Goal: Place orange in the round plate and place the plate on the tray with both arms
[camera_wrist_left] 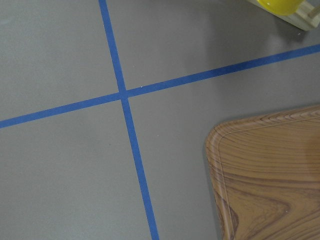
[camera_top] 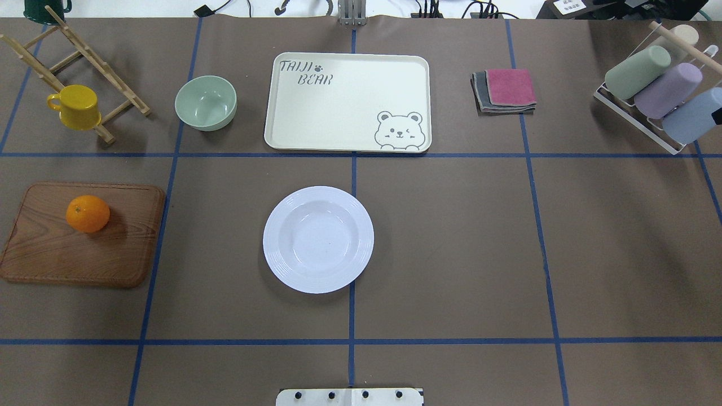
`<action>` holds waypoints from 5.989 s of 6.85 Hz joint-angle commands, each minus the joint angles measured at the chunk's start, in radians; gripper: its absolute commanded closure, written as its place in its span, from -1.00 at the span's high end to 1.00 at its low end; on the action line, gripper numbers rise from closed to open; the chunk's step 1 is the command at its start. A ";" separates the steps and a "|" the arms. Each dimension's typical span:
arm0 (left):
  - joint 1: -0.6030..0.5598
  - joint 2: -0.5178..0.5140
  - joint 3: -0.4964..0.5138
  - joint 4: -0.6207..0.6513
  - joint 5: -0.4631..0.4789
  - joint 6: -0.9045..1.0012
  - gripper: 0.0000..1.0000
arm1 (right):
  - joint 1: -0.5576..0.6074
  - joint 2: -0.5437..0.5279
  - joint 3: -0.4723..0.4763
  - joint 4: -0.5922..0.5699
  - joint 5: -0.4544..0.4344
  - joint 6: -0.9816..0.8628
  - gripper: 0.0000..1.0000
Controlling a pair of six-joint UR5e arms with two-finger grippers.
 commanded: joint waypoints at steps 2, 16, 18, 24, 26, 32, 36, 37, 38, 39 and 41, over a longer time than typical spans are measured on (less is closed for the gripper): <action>0.002 -0.002 -0.003 0.000 0.000 -0.014 0.98 | -0.021 0.003 0.008 0.138 0.012 0.033 1.00; 0.403 -0.098 -0.063 -0.192 0.106 -0.799 0.99 | -0.946 0.146 -0.097 1.208 -0.348 1.312 1.00; 0.422 -0.110 -0.038 -0.195 0.115 -0.803 0.98 | -0.965 0.146 -0.113 1.236 -0.375 1.316 1.00; 0.457 -0.143 0.092 -0.348 0.117 -0.878 0.83 | -0.966 0.149 -0.113 1.237 -0.384 1.314 1.00; 0.459 -0.134 0.092 -0.351 0.118 -0.873 0.64 | -0.968 0.149 -0.113 1.237 -0.384 1.314 1.00; 0.459 -0.246 0.010 -0.207 0.109 -0.916 0.22 | -0.968 0.208 -0.255 1.440 -0.502 1.423 1.00; 0.573 -0.544 -0.026 0.028 0.147 -1.196 0.24 | -0.899 0.313 -0.398 1.456 -0.580 1.548 1.00; 0.631 -0.573 -0.024 0.029 0.190 -1.248 0.24 | -0.887 0.348 -0.444 1.456 -0.582 1.552 1.00; 0.676 -0.615 -0.017 0.040 0.213 -1.287 0.25 | -0.887 0.369 -0.468 1.456 -0.583 1.562 1.00; 0.722 -0.682 -0.017 0.114 0.256 -1.307 0.26 | -0.888 0.373 -0.473 1.456 -0.583 1.578 1.00; 0.814 -0.723 -0.013 0.144 0.323 -1.355 0.27 | -0.913 0.371 -0.484 1.456 -0.582 1.578 1.00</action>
